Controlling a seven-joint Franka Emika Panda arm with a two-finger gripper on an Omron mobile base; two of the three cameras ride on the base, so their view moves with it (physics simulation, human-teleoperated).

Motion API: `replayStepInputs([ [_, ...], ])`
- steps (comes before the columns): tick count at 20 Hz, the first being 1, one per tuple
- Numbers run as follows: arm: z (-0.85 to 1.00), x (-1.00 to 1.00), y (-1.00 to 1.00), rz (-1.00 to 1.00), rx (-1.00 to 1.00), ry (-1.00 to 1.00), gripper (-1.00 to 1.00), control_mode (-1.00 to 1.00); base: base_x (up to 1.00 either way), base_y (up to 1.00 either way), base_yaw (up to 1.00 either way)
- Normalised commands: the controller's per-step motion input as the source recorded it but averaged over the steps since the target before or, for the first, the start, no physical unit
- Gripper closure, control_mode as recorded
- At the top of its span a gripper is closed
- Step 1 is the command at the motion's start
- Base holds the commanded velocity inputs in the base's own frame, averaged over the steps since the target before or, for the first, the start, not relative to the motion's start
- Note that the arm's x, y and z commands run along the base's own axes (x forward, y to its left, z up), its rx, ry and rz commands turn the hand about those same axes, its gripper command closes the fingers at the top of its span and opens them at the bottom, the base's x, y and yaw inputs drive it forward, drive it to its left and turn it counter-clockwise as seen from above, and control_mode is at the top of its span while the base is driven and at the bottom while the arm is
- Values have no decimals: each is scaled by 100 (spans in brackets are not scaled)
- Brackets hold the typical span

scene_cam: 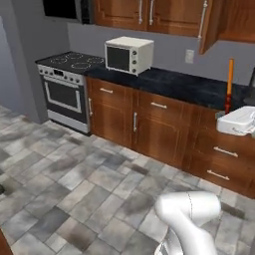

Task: Get the candle and the wine from the cabinet and move them to the dining counter.

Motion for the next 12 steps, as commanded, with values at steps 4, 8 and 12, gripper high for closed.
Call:
replayStepInputs([
  [4,0,0,0,0,0,0,100,100,-15,12,91],
  [8,0,0,0,0,0,0,100,100,-8,19,83],
  [12,0,0,0,0,0,0,100,100,0,27,71],
])
